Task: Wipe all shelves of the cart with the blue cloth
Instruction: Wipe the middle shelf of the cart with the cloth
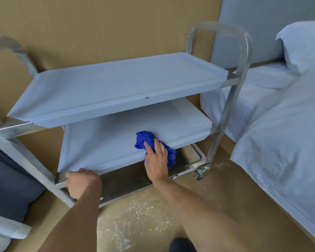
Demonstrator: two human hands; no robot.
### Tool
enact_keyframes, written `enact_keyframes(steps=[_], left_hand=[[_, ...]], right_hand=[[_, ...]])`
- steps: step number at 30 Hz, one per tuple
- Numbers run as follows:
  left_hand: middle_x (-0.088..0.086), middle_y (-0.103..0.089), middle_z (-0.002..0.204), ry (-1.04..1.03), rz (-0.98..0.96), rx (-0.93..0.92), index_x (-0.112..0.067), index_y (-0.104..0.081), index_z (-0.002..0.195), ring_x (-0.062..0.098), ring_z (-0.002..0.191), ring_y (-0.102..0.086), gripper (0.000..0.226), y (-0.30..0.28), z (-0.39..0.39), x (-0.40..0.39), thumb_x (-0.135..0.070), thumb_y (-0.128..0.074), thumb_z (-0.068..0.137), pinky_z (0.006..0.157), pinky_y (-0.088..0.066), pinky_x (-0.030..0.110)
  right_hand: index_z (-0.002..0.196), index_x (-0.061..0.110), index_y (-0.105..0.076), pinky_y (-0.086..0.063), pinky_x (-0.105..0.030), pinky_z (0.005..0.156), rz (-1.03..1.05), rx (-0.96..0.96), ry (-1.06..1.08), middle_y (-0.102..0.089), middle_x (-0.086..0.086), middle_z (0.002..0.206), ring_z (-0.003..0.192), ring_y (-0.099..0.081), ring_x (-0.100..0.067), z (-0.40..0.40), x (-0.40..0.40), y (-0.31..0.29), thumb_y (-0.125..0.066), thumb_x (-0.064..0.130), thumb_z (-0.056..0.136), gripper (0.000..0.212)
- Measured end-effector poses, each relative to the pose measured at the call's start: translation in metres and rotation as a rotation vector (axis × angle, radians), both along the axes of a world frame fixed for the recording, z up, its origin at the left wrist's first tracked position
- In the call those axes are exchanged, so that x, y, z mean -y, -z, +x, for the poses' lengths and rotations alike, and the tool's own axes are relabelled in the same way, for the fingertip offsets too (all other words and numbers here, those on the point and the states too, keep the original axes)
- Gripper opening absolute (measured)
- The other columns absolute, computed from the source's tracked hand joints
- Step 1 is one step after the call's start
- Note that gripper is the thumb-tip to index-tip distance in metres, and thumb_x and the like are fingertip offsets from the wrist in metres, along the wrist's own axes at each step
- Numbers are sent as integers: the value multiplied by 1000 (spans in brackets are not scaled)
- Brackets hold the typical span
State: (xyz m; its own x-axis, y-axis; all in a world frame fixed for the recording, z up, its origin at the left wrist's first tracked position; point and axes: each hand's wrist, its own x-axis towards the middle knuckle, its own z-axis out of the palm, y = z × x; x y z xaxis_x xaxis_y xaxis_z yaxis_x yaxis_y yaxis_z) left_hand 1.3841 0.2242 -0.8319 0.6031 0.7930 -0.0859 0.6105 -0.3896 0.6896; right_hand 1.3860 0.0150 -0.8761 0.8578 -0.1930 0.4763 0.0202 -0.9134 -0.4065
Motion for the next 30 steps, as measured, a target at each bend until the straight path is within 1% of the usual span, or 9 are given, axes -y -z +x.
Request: enact_keyframes(steps=[4, 10, 12, 16, 20, 22, 24, 27, 30], left_hand=[[27, -63, 96, 14, 134, 154, -7, -54, 101, 45, 96, -60, 22, -17, 1, 14, -26, -44, 96, 79, -44, 45], [22, -64, 78, 304, 244, 218, -9, -56, 88, 42, 74, -58, 23, -24, 38, 61, -29, -48, 93, 64, -39, 37], [17, -58, 70, 405, 279, 204, -10, -56, 86, 36, 65, -50, 23, -18, 45, 83, -31, -49, 93, 62, -37, 33], [10, -48, 62, 541, 322, 145, -10, -56, 83, 32, 61, -43, 26, -10, 61, 102, -33, -50, 94, 60, -35, 31], [11, -46, 58, 578, 395, 82, -8, -51, 78, 33, 58, -43, 30, 2, 73, 98, -31, -46, 95, 57, -36, 32], [12, -45, 55, 572, 407, 91, -6, -48, 75, 34, 55, -43, 29, 4, 76, 101, -27, -44, 95, 56, -35, 32], [14, -43, 55, 557, 403, 101, -5, -45, 73, 35, 54, -41, 27, 5, 77, 103, -22, -44, 94, 55, -33, 33], [18, -44, 57, 524, 365, 119, -5, -43, 71, 34, 55, -38, 25, 2, 75, 105, -18, -46, 92, 56, -31, 34], [24, -52, 64, 463, 311, 148, -4, -42, 71, 34, 58, -39, 25, 0, 75, 101, -17, -47, 91, 56, -31, 35]], right_hand=[[141, 26, -50, -41, -39, 103, -90, -105, -111, -57, -8, 129, 115, -52, -25, 16, 39, -21, -51, 25, 95, 45], [125, 9, -62, -50, -36, 87, 229, -200, 342, -64, -16, 108, 98, -60, -28, 60, 139, -56, -49, 25, 98, 33], [119, 6, -62, -43, -35, 92, 225, -300, 442, -61, -16, 112, 105, -56, -29, 77, 177, -66, -46, 21, 98, 31], [122, 5, -56, -40, -45, 99, 239, -420, 582, -52, -20, 128, 120, -48, -38, 112, 232, -71, -48, 21, 92, 35], [135, 6, -43, -41, -48, 99, 55, -584, 692, -48, -26, 132, 119, -45, -40, 145, 207, -64, -44, 34, 91, 52], [126, 5, -50, -46, -44, 91, -82, -623, 622, -53, -25, 122, 107, -51, -37, 161, 172, -66, -42, 35, 91, 47], [122, 5, -55, -46, -40, 91, -34, -588, 485, -53, -24, 122, 105, -54, -34, 174, 116, -69, -51, 36, 91, 44], [121, 6, -58, -40, -40, 97, 49, -519, 136, -49, -23, 127, 111, -51, -35, 167, 5, -71, -59, 30, 86, 42], [114, 18, -62, -38, -41, 95, -92, -468, -141, -56, -11, 120, 110, -52, -30, 142, -40, -70, -66, 29, 79, 37]])
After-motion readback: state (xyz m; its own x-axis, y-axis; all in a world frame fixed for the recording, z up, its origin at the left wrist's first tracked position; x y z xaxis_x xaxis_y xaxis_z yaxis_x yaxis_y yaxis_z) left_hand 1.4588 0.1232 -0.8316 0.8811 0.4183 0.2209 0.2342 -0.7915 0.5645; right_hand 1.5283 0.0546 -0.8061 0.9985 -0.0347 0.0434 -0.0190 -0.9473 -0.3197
